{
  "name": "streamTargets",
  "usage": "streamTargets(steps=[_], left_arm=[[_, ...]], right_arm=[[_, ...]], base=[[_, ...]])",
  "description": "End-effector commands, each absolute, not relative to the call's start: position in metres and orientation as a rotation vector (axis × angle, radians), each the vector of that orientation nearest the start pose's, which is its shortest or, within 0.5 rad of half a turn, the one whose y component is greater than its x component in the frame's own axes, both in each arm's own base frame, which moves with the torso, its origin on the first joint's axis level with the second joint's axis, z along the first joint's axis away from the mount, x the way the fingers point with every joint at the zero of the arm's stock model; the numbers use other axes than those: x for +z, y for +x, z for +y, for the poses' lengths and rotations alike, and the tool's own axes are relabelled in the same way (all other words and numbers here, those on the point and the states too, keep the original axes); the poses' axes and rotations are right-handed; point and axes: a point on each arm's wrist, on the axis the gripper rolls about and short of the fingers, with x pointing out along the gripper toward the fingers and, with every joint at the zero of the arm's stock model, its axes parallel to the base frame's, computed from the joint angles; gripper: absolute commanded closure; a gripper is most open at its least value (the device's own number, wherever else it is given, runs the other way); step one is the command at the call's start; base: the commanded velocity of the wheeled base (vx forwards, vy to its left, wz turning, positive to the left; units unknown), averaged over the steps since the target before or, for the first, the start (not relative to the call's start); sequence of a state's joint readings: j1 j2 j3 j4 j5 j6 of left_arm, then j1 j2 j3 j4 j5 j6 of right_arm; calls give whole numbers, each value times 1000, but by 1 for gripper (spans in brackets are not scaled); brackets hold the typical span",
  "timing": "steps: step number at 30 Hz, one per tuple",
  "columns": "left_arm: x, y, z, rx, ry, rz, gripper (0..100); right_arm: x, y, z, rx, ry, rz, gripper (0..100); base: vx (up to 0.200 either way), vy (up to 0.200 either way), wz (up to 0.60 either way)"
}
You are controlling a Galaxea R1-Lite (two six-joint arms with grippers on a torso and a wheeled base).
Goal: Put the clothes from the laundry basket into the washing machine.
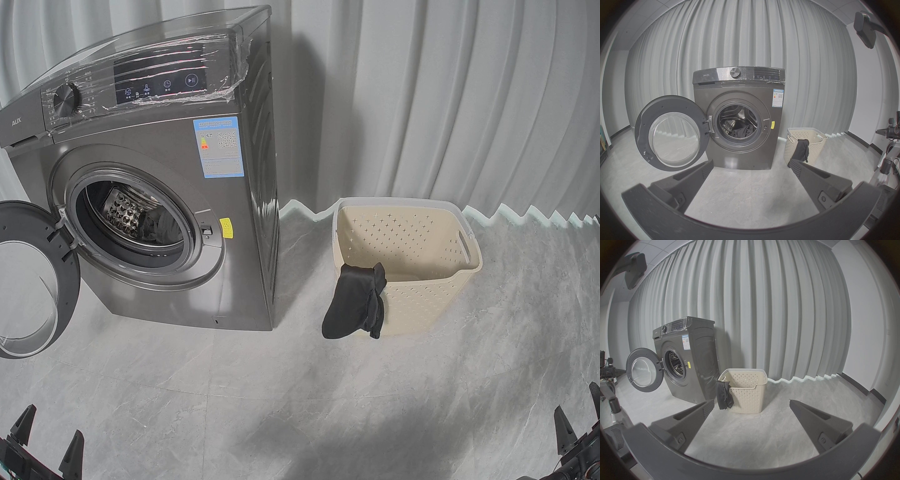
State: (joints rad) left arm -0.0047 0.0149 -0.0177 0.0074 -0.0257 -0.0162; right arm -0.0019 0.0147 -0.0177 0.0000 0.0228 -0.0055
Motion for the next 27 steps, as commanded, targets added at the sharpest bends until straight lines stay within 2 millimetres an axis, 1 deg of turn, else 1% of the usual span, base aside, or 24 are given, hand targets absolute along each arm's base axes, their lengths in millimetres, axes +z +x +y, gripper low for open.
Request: streamTargets(steps=[1,3,4,5,7,8,9,12,14,15,16,18,19,20,21,22,23,24,26,27], left_arm=[[75,-23,0,-31,-18,6,0],[75,-23,0,-31,-22,6,0],[75,-23,0,-31,-23,6,0],[75,-23,0,-31,-23,6,0],[75,-23,0,-31,-22,6,0],[75,-23,0,-31,-22,6,0],[75,-23,0,-31,-22,6,0],[75,-23,0,-31,-22,6,0],[75,-23,0,-31,-22,6,0],[75,-23,0,-29,-23,6,0],[75,-23,0,-29,-23,6,0],[75,-23,0,-31,-20,6,0],[75,-23,0,-31,-20,6,0],[75,-23,0,-29,-22,6,0],[75,-23,0,-29,-22,6,0],[75,-23,0,-29,-23,6,0],[75,-23,0,-29,-23,6,0],[75,-23,0,-29,-25,6,0],[75,-23,0,-29,-26,7,0],[75,-23,0,-29,-26,7,0]], right_arm=[[76,-23,1,21,-8,-9,0],[86,-25,1,30,-9,-61,0],[102,-30,1,32,-10,-127,0],[112,-34,1,39,-9,-163,0],[122,-37,1,55,-10,-157,0],[122,-36,1,58,-10,-150,0],[121,-30,2,96,-10,-48,0],[124,-15,4,178,2,78,0],[125,-13,4,192,7,96,0],[136,4,6,261,32,181,0],[141,12,6,280,39,207,0],[153,36,7,324,47,276,0],[153,36,7,324,47,276,0],[164,63,9,383,47,310,0],[167,77,12,425,41,328,0],[168,91,16,469,33,354,0],[168,93,16,475,32,354,0],[167,114,29,558,29,395,0],[164,135,44,618,42,443,0],[160,145,51,619,57,475,0]], base=[[200,0,0],[200,0,0],[200,0,0],[200,0,0],[200,0,0],[200,0,0],[200,0,0],[200,0,0],[200,0,0],[200,0,0],[200,0,0],[200,0,0],[200,0,0],[200,0,0],[0,0,0],[0,0,0],[0,0,0],[0,0,0],[0,0,0],[0,0,0]])
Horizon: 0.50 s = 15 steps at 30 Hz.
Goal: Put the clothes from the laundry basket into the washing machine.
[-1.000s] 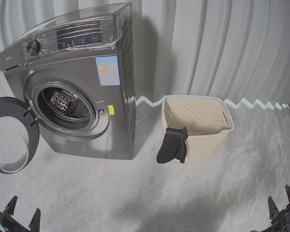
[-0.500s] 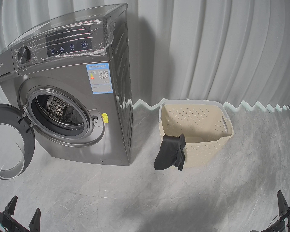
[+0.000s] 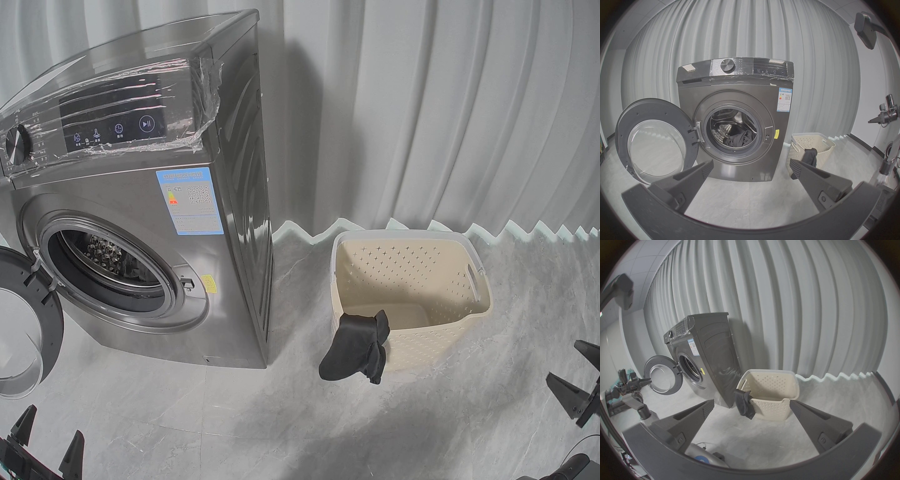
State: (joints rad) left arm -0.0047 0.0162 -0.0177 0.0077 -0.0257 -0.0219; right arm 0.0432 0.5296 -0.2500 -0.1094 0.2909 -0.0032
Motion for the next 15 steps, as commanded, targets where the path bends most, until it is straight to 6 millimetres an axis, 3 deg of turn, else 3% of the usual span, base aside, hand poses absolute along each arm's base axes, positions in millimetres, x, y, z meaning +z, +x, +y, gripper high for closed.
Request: streamTargets(steps=[1,6,15], left_arm=[[75,-23,0,-29,-26,7,0],[75,-23,0,-29,-28,7,0],[75,-23,0,-29,-29,7,0]], right_arm=[[156,154,55,597,67,503,0],[136,186,85,518,32,586,0],[125,204,112,493,6,591,0]], base=[[0,0,0],[0,0,0],[0,0,0]])
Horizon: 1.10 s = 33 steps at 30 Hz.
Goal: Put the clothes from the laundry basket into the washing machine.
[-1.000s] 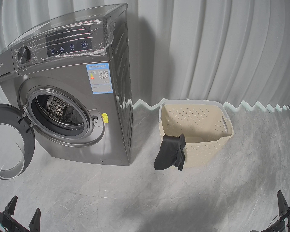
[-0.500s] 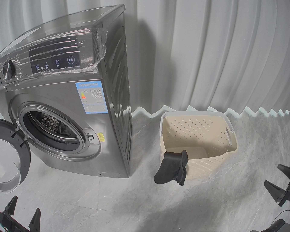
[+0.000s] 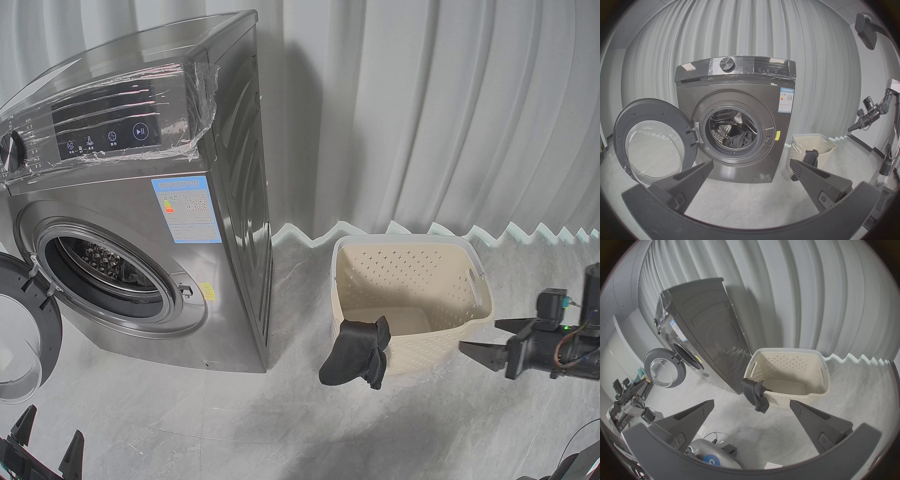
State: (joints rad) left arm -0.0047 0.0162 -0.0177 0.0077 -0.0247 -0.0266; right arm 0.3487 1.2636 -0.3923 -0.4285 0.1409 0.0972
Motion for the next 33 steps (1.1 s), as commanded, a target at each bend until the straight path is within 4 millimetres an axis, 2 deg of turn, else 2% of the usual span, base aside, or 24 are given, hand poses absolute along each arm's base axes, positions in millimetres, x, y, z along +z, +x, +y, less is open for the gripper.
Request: streamTargets(steps=[1,7,13,20,29,33], left_arm=[[75,-23,0,-29,-29,7,0],[75,-23,0,-29,-29,7,0],[75,-23,0,-29,-28,7,0],[75,-23,0,-29,-29,7,0],[75,-23,0,-29,-29,7,0],[75,-23,0,-29,-29,7,0]], right_arm=[[125,205,112,494,6,594,0],[123,207,116,501,5,601,0],[114,220,123,494,9,621,0],[86,251,140,477,38,617,0],[58,268,149,461,28,645,0],[49,283,155,460,29,625,0]], base=[[0,0,0],[0,0,0],[0,0,0],[0,0,0],[0,0,0],[0,0,0]])
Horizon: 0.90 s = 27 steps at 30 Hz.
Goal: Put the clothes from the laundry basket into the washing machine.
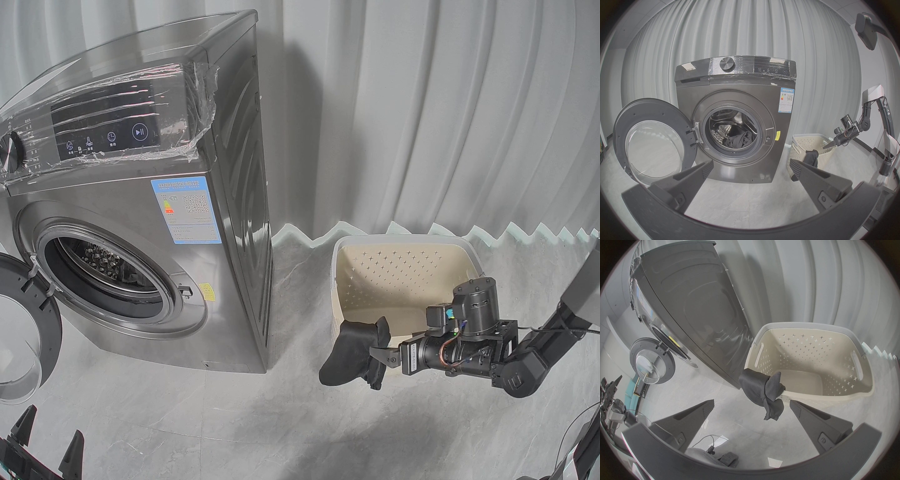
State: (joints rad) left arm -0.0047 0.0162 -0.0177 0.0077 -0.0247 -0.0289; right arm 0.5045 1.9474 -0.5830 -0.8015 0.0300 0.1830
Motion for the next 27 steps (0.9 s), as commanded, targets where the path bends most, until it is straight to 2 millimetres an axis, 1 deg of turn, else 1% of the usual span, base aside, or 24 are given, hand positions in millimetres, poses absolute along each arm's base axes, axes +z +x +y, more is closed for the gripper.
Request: streamTargets(steps=[1,4,10,14,15,17,24,27], left_arm=[[75,-23,0,-29,-29,7,0],[75,-23,0,-29,-29,7,0],[76,-23,0,-29,-28,5,0],[76,-23,0,-29,-29,5,0],[76,-23,0,-29,-29,5,0],[76,-23,0,-29,-28,5,0],[76,-23,0,-29,-28,5,0],[76,-23,0,-29,-29,5,0]], right_arm=[[47,286,156,459,28,623,0],[43,293,159,459,25,619,0],[26,302,163,461,-6,643,0],[22,308,165,460,-6,638,0],[17,311,167,460,-7,639,0],[13,316,169,460,-5,629,0],[3,331,165,443,-12,610,0],[2,332,164,441,-10,607,0]], base=[[0,0,0],[0,0,0],[0,0,0],[0,0,0],[0,0,0],[0,0,0],[0,0,0],[0,0,0]])
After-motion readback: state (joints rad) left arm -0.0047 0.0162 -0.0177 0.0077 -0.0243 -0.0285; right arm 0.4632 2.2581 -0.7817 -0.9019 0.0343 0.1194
